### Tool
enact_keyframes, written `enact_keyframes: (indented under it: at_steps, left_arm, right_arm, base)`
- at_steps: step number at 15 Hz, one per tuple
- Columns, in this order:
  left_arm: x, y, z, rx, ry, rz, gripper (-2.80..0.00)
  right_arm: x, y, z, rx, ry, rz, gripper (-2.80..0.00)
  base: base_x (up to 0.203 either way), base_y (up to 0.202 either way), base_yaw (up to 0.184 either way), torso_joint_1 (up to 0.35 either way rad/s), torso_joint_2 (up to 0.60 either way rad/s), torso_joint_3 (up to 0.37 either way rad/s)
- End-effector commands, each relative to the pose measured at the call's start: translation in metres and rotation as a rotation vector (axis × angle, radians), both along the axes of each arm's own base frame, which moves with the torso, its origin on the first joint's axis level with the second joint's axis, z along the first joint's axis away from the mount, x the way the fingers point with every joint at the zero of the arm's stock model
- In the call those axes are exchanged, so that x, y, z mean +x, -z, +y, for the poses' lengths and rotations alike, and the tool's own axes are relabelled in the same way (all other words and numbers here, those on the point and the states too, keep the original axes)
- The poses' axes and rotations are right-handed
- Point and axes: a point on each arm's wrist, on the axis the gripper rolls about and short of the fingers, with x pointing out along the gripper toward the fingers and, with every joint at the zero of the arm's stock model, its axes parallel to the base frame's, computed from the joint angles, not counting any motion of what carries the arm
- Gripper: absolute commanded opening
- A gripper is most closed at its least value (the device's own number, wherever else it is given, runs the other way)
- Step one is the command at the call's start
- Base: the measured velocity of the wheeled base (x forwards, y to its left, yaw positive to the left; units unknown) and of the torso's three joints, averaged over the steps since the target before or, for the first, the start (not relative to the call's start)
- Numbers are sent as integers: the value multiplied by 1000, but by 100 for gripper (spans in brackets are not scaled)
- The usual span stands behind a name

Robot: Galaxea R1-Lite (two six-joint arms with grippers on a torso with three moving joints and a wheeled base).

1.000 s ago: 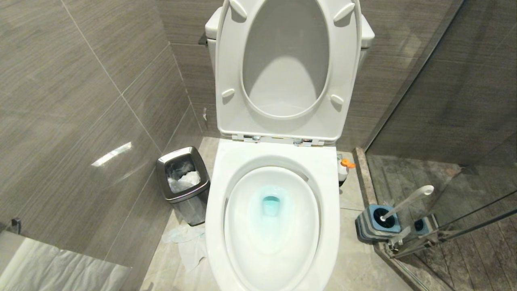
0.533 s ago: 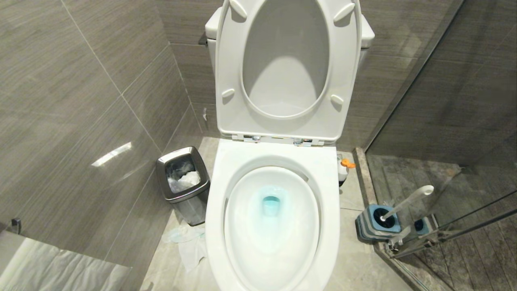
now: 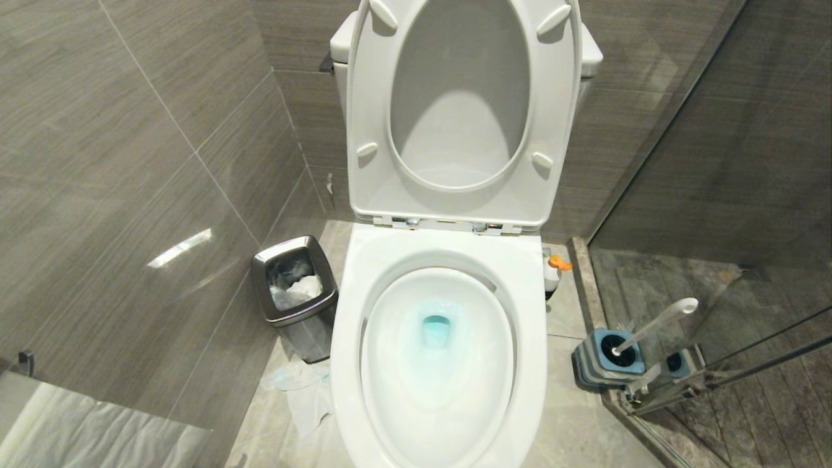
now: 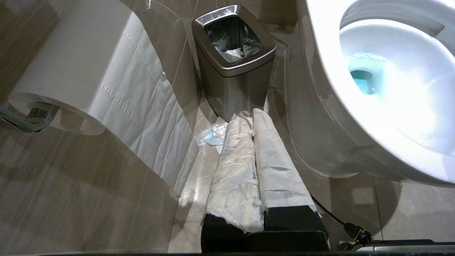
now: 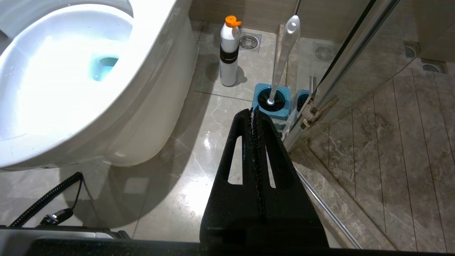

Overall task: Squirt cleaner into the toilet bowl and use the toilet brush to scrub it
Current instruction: Flush the toilet

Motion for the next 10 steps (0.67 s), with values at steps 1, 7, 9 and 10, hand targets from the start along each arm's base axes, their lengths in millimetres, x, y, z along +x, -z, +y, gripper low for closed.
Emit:
enact_keyframes:
  at_steps: [1, 7, 9, 10]
  left_arm:
    - [0, 0, 0, 0, 0, 0, -280]
    - [0, 0, 0, 0, 0, 0, -280]
    - [0, 0, 0, 0, 0, 0, -280]
    - [0, 0, 0, 0, 0, 0, -280]
  right_arm:
    - [0, 0, 0, -1, 0, 2, -280]
    - [0, 0, 0, -1, 0, 2, -280]
    - [0, 0, 0, -1, 0, 2, -280]
    - [0, 0, 0, 0, 0, 2, -280]
  base:
    - [0, 0, 0, 0, 0, 0]
    - [0, 0, 0, 0, 0, 0]
    - [0, 0, 0, 0, 0, 0]
    - [0, 0, 0, 0, 0, 0]
